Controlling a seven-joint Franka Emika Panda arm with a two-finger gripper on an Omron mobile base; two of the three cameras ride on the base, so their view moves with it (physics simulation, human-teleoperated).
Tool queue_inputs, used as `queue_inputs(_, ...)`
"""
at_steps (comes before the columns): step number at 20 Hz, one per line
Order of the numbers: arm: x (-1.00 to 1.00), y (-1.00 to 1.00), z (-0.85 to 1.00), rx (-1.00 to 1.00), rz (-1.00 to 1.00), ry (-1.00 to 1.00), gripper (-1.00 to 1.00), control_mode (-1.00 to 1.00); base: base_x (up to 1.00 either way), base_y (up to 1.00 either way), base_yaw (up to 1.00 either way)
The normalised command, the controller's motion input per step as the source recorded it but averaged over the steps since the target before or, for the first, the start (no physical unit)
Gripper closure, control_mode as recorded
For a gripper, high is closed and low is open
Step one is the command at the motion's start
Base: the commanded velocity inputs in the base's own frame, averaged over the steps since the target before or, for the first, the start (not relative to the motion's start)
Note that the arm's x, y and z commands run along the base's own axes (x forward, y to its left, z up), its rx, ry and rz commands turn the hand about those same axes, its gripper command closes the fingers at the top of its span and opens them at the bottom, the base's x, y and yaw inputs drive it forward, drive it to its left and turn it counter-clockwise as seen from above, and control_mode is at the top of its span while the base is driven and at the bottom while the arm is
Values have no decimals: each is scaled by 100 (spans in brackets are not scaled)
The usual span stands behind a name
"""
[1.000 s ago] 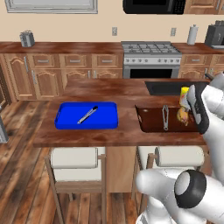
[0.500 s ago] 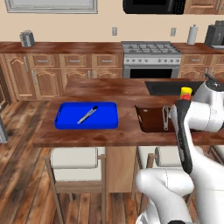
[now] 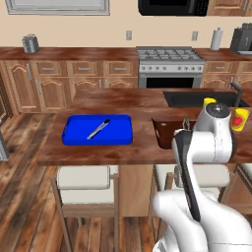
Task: Gather the onion and sweet potato from the fridge and place them on a tray on the dining counter. Then gather the chicken drumstick and fish from the fridge and place them on the other tray.
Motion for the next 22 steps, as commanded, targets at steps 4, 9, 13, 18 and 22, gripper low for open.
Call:
queue_inputs(4,0,11,0,0,9,1,-100,-100,0,0,0)
queue_inputs(9,0,0,0,0,3,1,-100,-100,0,0,0)
queue_inputs(13,0,0,0,0,2,0,-100,-100,0,0,0)
queue_inputs(18,0,0,0,0,0,0,-100,100,-33,0,11)
queue_inputs(22,0,0,0,0,0,0,-100,100,-41,0,21)
